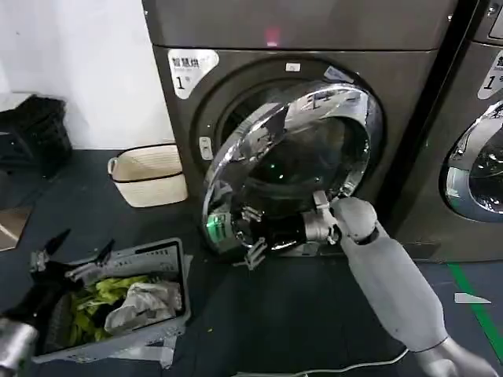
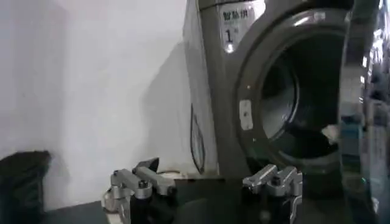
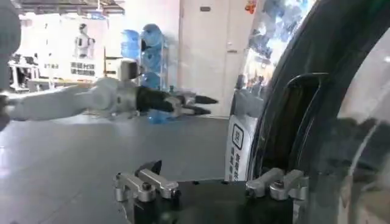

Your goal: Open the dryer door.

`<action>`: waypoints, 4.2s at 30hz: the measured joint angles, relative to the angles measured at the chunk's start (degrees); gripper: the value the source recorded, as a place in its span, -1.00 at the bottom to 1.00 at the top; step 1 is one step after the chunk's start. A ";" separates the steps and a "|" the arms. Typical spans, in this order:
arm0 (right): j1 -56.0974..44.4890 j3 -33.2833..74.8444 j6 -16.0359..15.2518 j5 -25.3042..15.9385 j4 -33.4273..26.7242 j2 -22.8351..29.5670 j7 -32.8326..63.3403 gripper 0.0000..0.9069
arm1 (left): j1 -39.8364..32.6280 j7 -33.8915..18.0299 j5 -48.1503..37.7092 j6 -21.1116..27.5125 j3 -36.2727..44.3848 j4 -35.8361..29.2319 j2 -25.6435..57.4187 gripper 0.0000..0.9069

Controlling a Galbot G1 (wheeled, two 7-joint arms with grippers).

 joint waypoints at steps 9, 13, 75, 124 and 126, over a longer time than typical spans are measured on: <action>-1.05 1.18 0.24 0.66 0.76 -2.46 -3.43 1.00 | -6.93 3.28 -6.93 -7.18 5.21 6.32 9.24 1.00; -1.70 1.96 0.31 0.95 1.35 -3.34 -4.54 1.00 | -10.52 4.57 -9.07 -10.29 9.90 9.51 14.16 1.00; -40.69 62.32 5.17 5.57 11.82 -11.95 14.66 1.00 | -67.08 13.34 -21.49 -10.49 79.62 21.03 25.11 1.00; -63.03 111.51 -4.41 5.67 16.89 -12.01 60.51 1.00 | -85.63 8.18 -16.90 -10.00 103.23 30.65 -0.24 1.00; -63.48 112.63 -4.51 5.77 16.64 -12.01 59.94 1.00 | -85.59 8.11 -16.67 -10.01 103.34 31.15 -1.10 1.00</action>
